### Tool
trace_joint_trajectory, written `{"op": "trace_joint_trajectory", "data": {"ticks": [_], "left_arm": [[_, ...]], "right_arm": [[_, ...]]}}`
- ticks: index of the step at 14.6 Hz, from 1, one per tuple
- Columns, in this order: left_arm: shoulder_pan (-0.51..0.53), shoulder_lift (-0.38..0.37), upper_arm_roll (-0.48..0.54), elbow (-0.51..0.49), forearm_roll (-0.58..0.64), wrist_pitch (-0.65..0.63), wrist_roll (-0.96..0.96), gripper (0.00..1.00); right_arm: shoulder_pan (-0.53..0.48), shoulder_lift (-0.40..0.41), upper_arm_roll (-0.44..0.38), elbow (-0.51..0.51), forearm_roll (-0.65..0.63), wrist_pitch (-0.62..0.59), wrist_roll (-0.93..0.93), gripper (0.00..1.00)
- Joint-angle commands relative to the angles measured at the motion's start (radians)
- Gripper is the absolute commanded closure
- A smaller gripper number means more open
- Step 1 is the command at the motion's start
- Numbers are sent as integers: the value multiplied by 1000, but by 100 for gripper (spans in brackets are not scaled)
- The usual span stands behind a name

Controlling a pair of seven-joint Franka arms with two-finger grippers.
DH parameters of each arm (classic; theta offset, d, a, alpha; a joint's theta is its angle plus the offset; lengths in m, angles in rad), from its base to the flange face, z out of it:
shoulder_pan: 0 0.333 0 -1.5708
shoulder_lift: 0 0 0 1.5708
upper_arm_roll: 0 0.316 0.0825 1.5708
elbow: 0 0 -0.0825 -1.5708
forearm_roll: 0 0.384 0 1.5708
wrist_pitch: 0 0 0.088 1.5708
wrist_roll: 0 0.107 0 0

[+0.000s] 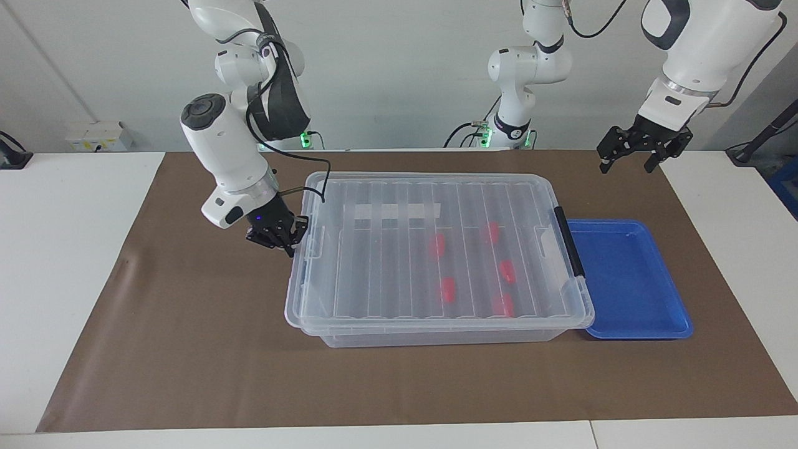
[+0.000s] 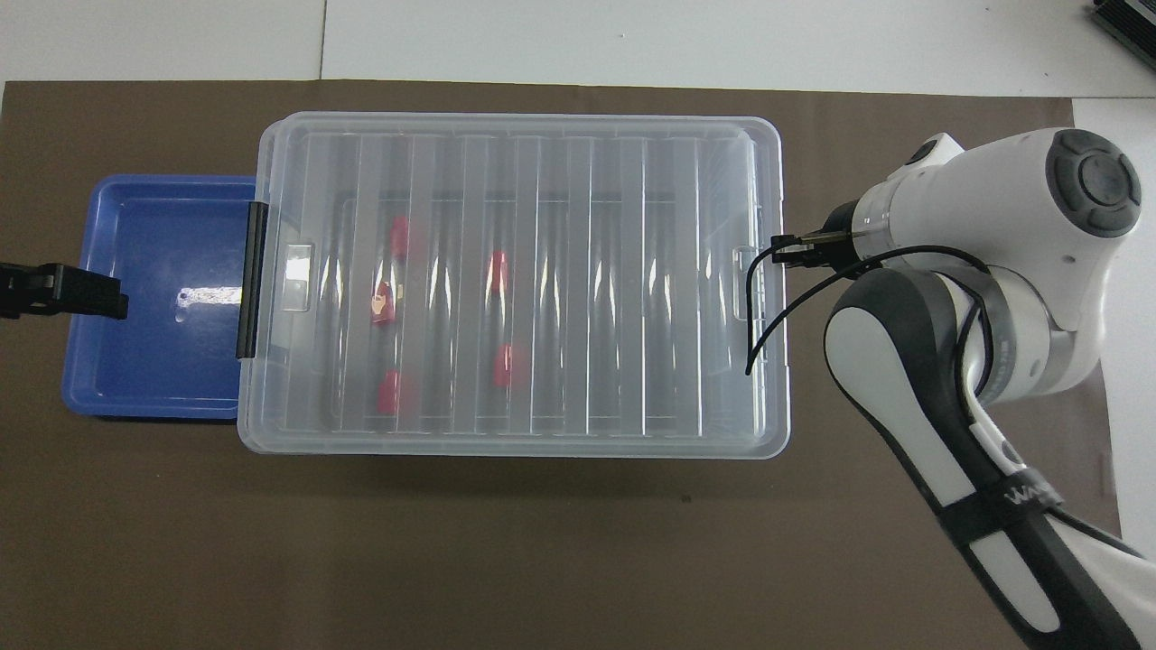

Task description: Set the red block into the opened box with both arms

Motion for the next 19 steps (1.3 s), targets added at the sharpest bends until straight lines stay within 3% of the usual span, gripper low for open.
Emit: {"op": "trace_joint_trajectory", "data": {"ticks": [1, 3, 4, 5, 6, 9, 19], "left_arm": [[-14, -14, 16, -2, 15, -2, 12, 0], [-13, -13, 17, 0, 15, -8, 13, 0], [-5, -13, 16, 3, 17, -16, 13, 0], [4, -11, 13, 12, 17, -24, 19, 0], [10, -6, 14, 29, 17, -45, 39, 0], [9, -5, 16, 38, 15, -53, 55, 0], [4, -6, 17, 36, 15, -56, 53, 0]], "right_arm": [[4, -6, 2, -9, 32, -3, -3, 100], [4, -6, 1, -8, 26, -16, 0, 100], [5, -7, -1, -6, 9, -30, 5, 89], [4, -10, -2, -6, -15, -41, 8, 20], [2, -15, -4, -5, -67, -44, 8, 0], [-13, -35, -11, 15, -185, -81, 8, 0], [-143, -170, -14, 136, -212, -424, 28, 0]]}}
